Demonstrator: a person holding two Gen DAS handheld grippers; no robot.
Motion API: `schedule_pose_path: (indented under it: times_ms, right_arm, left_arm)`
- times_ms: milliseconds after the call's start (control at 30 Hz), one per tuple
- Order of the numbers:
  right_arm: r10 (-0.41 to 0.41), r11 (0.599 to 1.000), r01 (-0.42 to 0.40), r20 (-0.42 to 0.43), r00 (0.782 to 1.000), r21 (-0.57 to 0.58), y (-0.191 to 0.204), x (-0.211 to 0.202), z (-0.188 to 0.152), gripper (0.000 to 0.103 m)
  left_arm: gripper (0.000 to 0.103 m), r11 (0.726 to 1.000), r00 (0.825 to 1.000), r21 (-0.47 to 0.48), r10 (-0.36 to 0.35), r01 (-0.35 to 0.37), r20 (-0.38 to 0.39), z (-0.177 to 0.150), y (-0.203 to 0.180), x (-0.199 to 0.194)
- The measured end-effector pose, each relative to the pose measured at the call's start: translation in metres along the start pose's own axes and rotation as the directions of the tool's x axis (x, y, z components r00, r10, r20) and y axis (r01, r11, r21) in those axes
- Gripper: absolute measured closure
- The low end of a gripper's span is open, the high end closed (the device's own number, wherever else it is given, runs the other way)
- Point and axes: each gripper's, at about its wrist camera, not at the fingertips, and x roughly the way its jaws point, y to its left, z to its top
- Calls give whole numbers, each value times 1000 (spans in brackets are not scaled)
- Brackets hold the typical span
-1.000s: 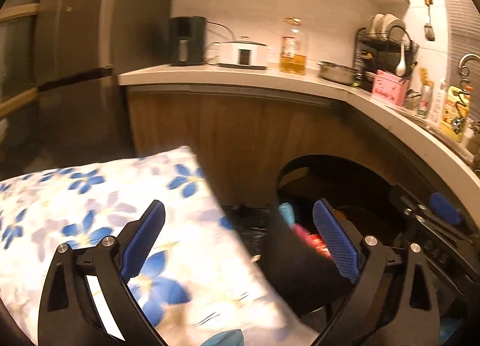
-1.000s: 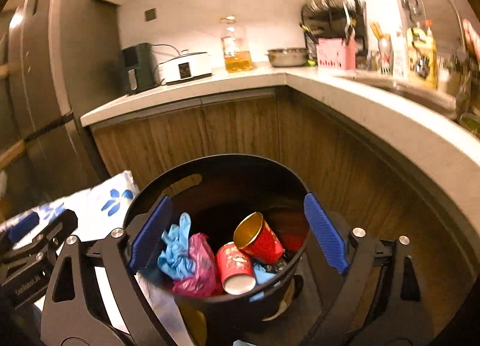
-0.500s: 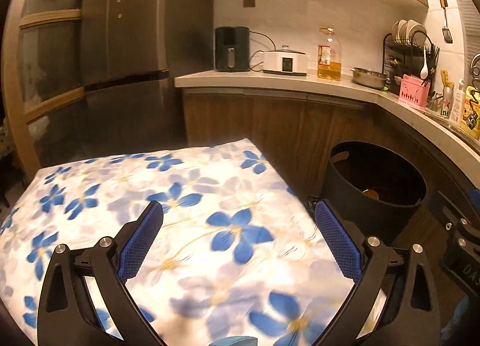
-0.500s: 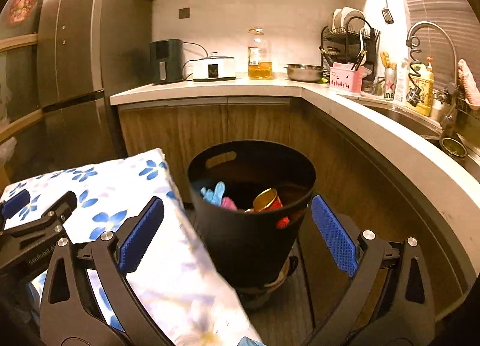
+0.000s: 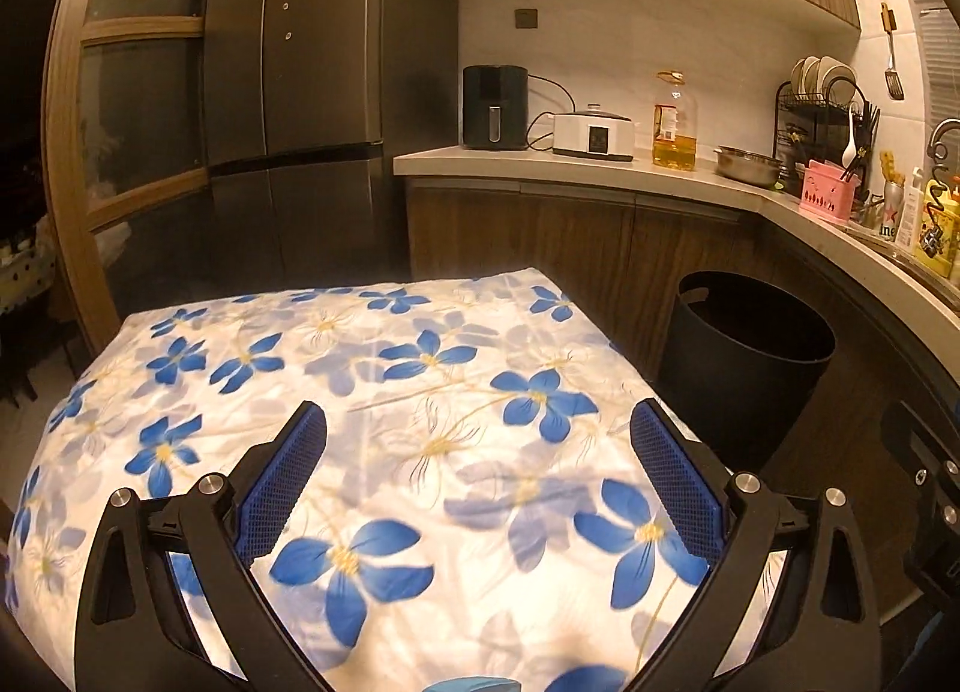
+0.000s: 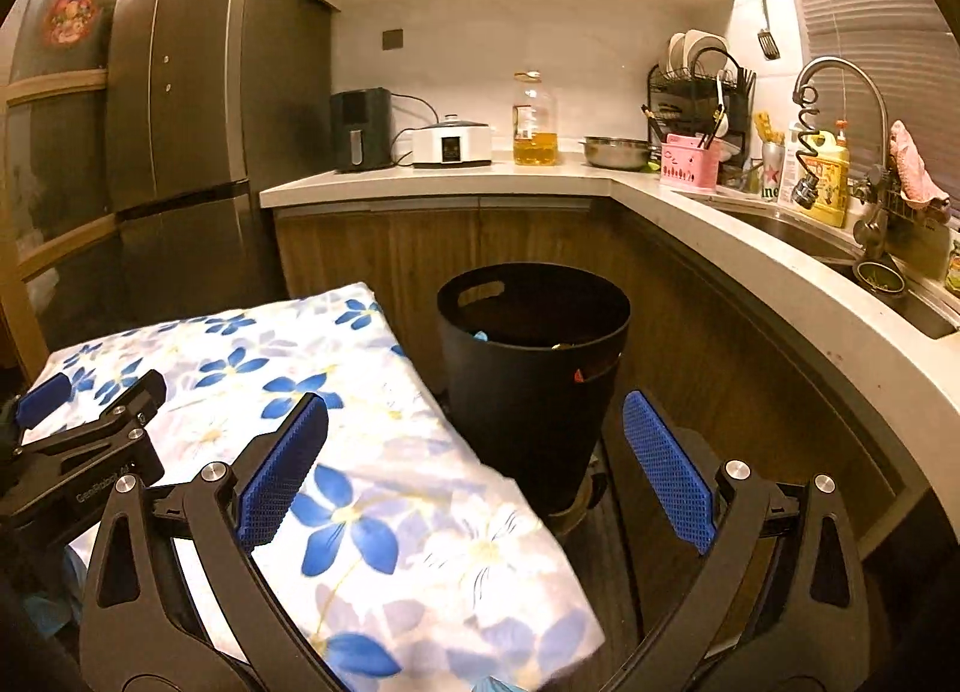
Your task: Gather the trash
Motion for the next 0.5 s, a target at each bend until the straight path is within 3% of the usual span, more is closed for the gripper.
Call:
schedule_pose_path:
  times_ms: [500]
  right_arm:
    - [57,998,-57,14,998,-26,26,-38,-15,6]
  left_arm:
    - [6,999,998,0,40,-40,40,-12,23,-38]
